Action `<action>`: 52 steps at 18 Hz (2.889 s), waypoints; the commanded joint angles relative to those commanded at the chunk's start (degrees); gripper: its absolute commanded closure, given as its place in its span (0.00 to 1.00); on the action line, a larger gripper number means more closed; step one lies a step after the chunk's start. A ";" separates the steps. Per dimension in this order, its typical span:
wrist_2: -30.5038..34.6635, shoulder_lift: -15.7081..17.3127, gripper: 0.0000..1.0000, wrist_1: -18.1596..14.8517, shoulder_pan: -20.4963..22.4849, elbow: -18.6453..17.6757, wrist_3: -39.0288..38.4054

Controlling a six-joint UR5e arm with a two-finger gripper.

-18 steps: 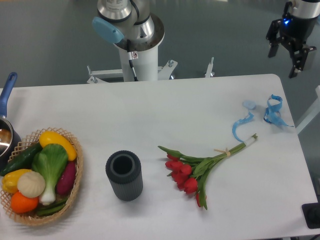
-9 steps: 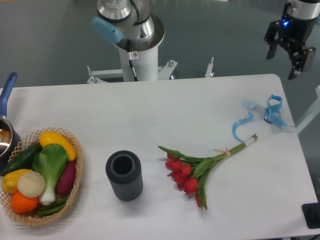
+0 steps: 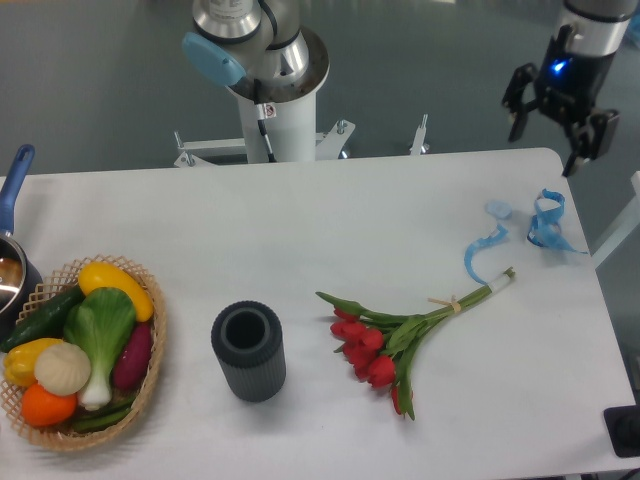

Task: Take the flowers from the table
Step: 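Move the open gripper down toward the tulip stems near the twine, then lower the gripper onto the tulip stems and close it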

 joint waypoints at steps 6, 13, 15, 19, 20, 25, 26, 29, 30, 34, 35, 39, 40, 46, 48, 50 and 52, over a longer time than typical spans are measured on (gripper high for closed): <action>0.17 -4.05 0.00 5.34 -5.81 -0.96 -8.35; 0.26 -9.85 0.00 16.71 -9.50 -4.13 -14.51; 0.09 -11.08 0.00 16.71 -10.03 -4.04 -14.60; 0.35 -13.72 0.00 16.88 -11.52 -4.13 -14.52; 0.35 -14.42 0.00 16.88 -11.52 -4.04 -14.34; 0.61 -16.27 0.00 17.85 -12.49 -5.19 -13.99; 0.62 -16.71 0.00 17.94 -12.58 -5.27 -14.07; 0.62 -18.47 0.00 17.94 -13.72 -4.74 -14.51; 0.62 -18.64 0.00 17.94 -13.98 -5.44 -14.69; 0.62 -20.31 0.00 21.36 -14.33 -5.71 -15.22; 0.62 -20.66 0.00 21.97 -15.03 -5.71 -15.22; 0.62 -21.89 0.00 24.52 -15.57 -5.71 -15.83; 0.70 -22.24 0.00 25.05 -15.65 -5.80 -15.83; 0.79 -22.42 0.00 25.32 -16.01 -6.06 -15.75; 0.88 -22.34 0.27 25.32 -16.09 -6.15 -15.75; 0.88 -22.34 0.30 25.32 -16.09 -6.15 -15.66; 1.58 -22.25 0.36 25.32 -16.09 -6.24 -15.66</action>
